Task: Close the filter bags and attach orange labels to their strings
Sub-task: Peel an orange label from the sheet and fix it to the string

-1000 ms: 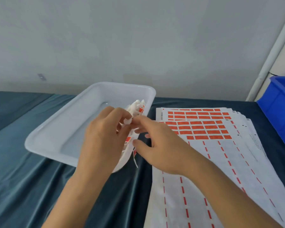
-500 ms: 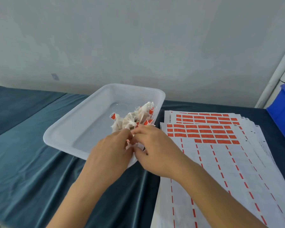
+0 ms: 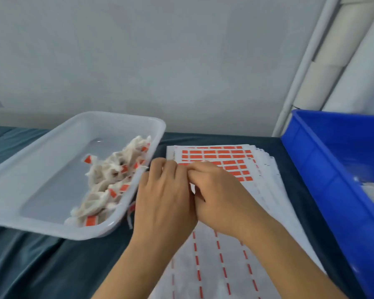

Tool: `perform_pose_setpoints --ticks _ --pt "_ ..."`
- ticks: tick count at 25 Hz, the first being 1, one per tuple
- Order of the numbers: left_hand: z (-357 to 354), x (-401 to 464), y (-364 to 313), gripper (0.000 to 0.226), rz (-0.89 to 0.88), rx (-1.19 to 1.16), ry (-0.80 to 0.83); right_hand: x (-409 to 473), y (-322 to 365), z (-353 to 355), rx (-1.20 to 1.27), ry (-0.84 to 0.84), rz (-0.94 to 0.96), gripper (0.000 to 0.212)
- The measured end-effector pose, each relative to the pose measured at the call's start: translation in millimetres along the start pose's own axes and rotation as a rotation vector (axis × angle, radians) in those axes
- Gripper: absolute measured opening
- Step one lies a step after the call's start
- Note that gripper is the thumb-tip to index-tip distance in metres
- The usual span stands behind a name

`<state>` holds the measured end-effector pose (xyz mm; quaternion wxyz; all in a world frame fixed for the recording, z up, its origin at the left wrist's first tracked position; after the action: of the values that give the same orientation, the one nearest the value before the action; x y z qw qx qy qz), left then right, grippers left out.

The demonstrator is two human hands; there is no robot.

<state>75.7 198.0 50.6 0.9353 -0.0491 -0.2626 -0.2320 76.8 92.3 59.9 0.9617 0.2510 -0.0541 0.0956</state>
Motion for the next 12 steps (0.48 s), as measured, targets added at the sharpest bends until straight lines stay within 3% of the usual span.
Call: perform_pose_setpoints --ticks 5,8,12 --pt "-92 22 -87 0.040 -0.122 -0.139 0.303 -31 -86 6 -0.216 0.202 -0.476 0.023" --pt "-129 20 -111 0.043 -0.154 -0.176 0.356 -41 -110 3 -0.252 0.206 -0.525 0.015" --pt "-139 17 -108 0.048 -0.142 -0.200 0.266 -32 -119 -1 -0.269 0.183 -0.464 0.008"
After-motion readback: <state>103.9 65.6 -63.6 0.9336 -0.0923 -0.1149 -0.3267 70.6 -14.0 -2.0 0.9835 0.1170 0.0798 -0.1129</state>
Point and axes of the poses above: each hand's wrist, its own x-axis towards the middle knuckle, its own z-axis out of the back of the hand, y = z × x, the point moved 5 cm from there along x, towards the middle knuckle, and after that the axes turned 8 degrees about -z, right-handed, at the moved point
